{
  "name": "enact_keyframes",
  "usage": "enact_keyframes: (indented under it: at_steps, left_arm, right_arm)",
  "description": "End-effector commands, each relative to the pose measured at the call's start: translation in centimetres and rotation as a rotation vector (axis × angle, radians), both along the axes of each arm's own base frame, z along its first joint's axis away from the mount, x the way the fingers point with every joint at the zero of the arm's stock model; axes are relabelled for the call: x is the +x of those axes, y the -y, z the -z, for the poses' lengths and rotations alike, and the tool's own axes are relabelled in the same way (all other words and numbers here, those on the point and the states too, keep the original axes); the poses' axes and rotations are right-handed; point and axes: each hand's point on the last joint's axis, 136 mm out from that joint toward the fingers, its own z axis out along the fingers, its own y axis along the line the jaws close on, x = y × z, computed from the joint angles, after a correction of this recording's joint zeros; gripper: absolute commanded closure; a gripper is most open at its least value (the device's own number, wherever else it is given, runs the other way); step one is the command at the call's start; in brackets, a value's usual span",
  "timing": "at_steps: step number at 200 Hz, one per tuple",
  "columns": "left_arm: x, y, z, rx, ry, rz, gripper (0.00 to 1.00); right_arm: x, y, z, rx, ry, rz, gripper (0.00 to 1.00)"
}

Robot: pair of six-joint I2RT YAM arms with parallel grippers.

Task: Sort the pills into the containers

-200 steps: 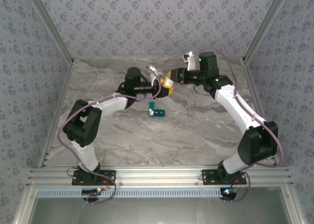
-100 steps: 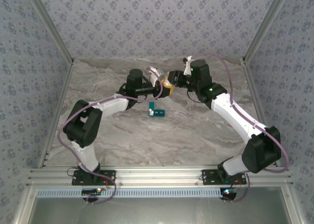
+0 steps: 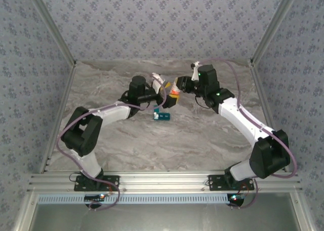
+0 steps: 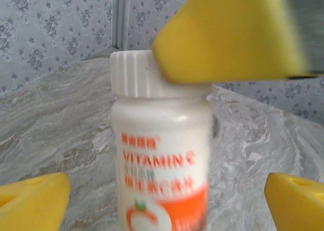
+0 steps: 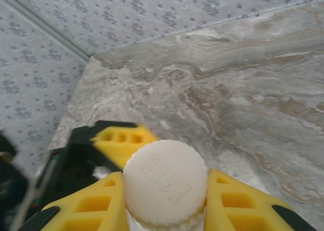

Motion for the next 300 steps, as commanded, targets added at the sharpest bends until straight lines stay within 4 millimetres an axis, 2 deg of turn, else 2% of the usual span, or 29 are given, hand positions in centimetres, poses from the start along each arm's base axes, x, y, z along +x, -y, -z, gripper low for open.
enact_keyframes:
  at_steps: [1,26,71,102,130,173,207,234,252,269,290,300]
  left_arm:
    - [-0.9,-1.1,-1.9,-0.015,0.09,-0.03,0.02]
    - [-0.5,-3.3,-2.0,-0.001,0.11,-0.124,0.02]
    - [2.0,-7.8,-2.5,0.06,0.115,-0.375,0.02]
    - [5.2,-12.6,-1.5,0.141,-0.063,-0.62,0.02]
    - [6.3,-15.8,-0.8,0.082,-0.182,-0.713,0.02]
    - [6.6,-18.4,-0.2,0.078,-0.219,-0.817,0.02]
    - [6.9,-20.0,-1.1,0.015,-0.209,-0.913,0.02]
    - [6.9,-21.8,-1.0,-0.021,-0.22,-1.02,0.02]
    - [7.0,-22.8,-0.4,-0.028,-0.244,-1.081,0.02]
    - [7.0,-22.6,0.2,-0.007,-0.261,-1.073,0.02]
    - [7.1,-22.2,1.4,0.029,-0.304,-1.055,0.02]
    - [7.3,-22.2,1.7,0.043,-0.332,-1.048,0.02]
  right_arm:
    - [0.9,2.2,0.5,-0.069,0.056,0.068,0.8]
    - [1.5,4.0,2.3,-0.144,0.101,0.116,0.8]
    - [2.4,6.9,6.1,-0.266,0.144,0.217,0.8]
    - [2.9,8.4,8.7,-0.31,0.125,0.296,0.8]
    - [3.0,9.5,10.7,-0.34,0.102,0.354,0.8]
    - [2.4,10.3,13.1,-0.371,0.064,0.381,0.79]
    - [1.9,10.6,14.8,-0.374,0.032,0.386,0.76]
    - [1.4,10.7,16.3,-0.384,0.002,0.386,0.73]
    - [1.1,10.8,16.7,-0.382,-0.007,0.385,0.68]
    - [0.9,10.7,16.2,-0.372,-0.003,0.377,0.51]
    - [0.8,10.6,13.9,-0.353,0.03,0.362,0.38]
    - [0.8,10.4,12.0,-0.33,0.065,0.35,0.34]
